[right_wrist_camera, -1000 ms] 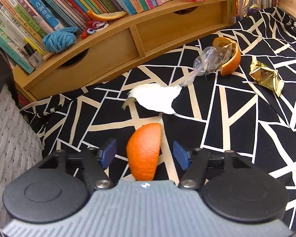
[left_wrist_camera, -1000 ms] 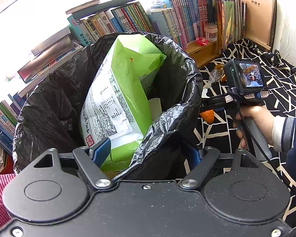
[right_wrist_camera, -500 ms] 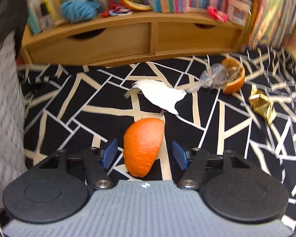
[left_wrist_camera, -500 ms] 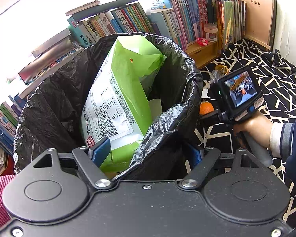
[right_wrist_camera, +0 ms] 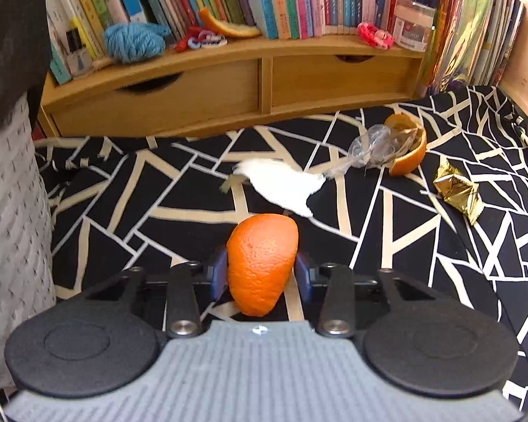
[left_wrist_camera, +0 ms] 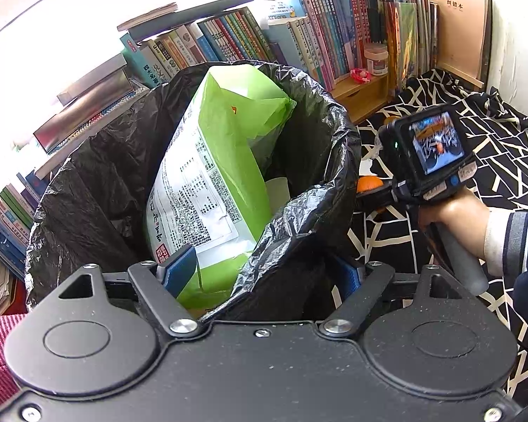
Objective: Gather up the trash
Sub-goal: 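Lift the orange peel with the right gripper and carry it over the bin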
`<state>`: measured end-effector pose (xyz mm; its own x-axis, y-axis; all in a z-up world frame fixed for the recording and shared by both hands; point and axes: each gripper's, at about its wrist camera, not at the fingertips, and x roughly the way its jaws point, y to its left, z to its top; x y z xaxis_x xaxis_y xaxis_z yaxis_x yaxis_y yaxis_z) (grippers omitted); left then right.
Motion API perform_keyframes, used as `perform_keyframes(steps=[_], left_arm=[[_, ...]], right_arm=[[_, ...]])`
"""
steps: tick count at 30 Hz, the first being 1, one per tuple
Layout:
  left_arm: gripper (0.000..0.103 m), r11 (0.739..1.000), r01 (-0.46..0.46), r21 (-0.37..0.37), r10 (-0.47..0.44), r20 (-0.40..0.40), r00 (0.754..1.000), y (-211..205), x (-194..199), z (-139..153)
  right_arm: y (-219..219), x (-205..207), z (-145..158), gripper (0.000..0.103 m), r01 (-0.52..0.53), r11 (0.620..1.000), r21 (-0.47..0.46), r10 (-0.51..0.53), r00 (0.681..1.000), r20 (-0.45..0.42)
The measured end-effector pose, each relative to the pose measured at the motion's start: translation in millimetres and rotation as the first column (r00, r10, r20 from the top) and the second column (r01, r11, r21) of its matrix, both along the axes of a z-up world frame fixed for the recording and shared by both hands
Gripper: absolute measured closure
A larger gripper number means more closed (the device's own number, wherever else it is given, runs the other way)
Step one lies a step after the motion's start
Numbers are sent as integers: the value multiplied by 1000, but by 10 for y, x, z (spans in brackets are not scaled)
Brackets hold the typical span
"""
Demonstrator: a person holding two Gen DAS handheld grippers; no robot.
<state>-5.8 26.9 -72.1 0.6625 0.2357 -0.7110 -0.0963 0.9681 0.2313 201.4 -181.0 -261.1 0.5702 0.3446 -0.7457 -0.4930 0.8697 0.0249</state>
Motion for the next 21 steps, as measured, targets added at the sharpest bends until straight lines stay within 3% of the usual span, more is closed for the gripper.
perform_keyframes(steps=[9,16,21], left_arm=[[23,1000,1,0,-1,0,1000,-4,-3,-2],[23,1000,1,1,-1,1,1000,-2,0,-2],[23,1000,2,2,-2,2,1000,-4,-3,-2]], right_arm=[[-144,54,622,57,37,982,186,-45,998,41],[-276,-30,1316,57,-13,930,366,-33,993,117],[-354,-177,1721,57,-106,879,465,22,983,184]])
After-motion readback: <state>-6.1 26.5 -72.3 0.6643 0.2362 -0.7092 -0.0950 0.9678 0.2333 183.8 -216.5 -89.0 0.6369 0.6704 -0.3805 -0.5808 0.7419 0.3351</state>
